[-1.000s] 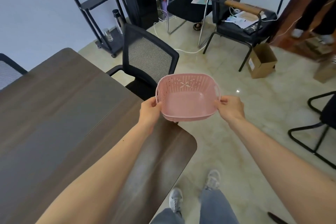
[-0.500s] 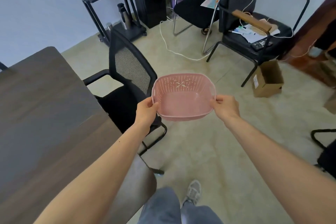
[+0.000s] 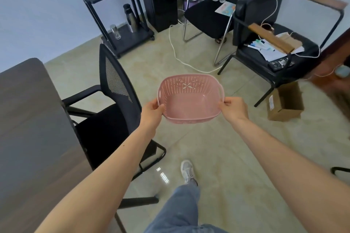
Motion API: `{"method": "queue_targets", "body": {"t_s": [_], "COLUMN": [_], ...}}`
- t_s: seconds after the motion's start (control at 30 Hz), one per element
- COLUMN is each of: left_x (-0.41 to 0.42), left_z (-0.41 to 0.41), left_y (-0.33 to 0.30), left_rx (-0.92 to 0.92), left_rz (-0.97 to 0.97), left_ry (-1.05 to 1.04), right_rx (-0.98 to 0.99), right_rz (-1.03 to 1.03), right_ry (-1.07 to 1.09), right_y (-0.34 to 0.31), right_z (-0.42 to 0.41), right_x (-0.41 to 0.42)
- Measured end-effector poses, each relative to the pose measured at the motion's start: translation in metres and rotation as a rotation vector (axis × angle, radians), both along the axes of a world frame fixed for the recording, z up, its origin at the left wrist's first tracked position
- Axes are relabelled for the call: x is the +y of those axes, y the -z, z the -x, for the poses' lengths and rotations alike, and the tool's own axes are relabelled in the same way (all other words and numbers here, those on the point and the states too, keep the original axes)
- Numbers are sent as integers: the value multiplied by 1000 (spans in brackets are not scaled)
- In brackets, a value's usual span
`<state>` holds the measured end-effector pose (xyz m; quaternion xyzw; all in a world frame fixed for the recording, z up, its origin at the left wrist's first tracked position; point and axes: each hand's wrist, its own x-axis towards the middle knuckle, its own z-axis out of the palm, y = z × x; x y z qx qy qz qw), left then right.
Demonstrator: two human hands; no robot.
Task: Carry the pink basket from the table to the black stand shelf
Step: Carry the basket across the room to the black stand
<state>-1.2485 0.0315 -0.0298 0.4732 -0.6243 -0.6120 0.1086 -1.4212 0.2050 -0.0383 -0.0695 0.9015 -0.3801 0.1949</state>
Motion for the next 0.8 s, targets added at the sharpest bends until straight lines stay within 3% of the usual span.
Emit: {"method": "queue_targets", "body": {"t_s": [0.8], "left_x": [-195], "left_z": [236], "left_y": [3], "left_rx": [20], "left_rz": [14], "left_ry": [-173], "right_rx": [10], "right_rz": [-37], "right_ry": [-224], "right_y": [-3], "right_z": [258], "right_x": [-225]}}
